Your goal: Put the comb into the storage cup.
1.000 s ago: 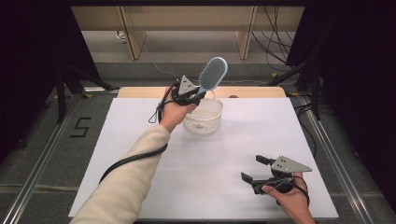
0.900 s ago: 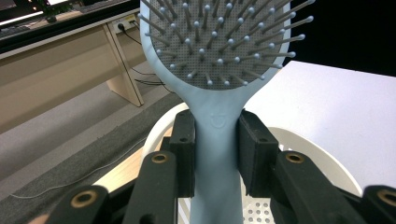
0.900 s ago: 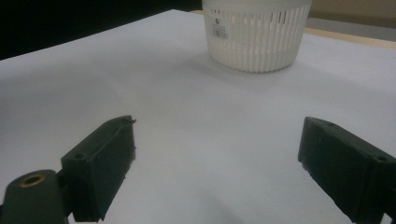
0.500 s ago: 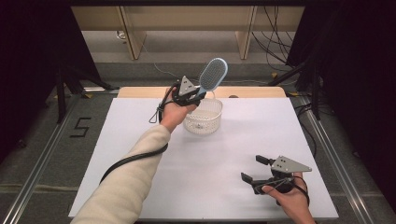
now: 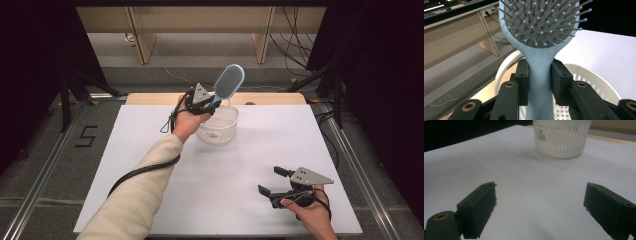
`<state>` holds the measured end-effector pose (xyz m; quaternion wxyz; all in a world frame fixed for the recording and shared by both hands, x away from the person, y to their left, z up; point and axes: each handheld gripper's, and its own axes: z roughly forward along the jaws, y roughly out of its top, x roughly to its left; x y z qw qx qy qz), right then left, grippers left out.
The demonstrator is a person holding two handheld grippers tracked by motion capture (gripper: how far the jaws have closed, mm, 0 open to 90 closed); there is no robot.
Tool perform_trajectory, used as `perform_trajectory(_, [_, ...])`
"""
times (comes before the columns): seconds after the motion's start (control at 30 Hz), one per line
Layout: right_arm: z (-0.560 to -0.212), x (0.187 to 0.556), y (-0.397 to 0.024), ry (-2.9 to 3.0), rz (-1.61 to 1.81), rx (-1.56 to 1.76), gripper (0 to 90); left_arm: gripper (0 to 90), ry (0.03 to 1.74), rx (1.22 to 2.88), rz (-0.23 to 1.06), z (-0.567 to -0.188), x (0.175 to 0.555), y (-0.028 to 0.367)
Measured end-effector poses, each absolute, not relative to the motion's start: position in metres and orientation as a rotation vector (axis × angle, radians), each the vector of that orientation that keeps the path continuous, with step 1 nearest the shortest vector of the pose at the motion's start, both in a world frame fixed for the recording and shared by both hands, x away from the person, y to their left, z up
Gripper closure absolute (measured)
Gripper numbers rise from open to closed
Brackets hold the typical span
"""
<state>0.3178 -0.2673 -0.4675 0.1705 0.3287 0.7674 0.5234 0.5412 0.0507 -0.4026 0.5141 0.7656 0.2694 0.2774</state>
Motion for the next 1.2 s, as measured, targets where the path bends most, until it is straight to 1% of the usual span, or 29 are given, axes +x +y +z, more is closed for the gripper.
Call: perform_trajectory(1.2, [-0.4674,0.3178,-0.2675,2.171,1.491,0.936,11.8,69.5,0.638,1.868,0.655,-0.4123,0.5418,0.0472])
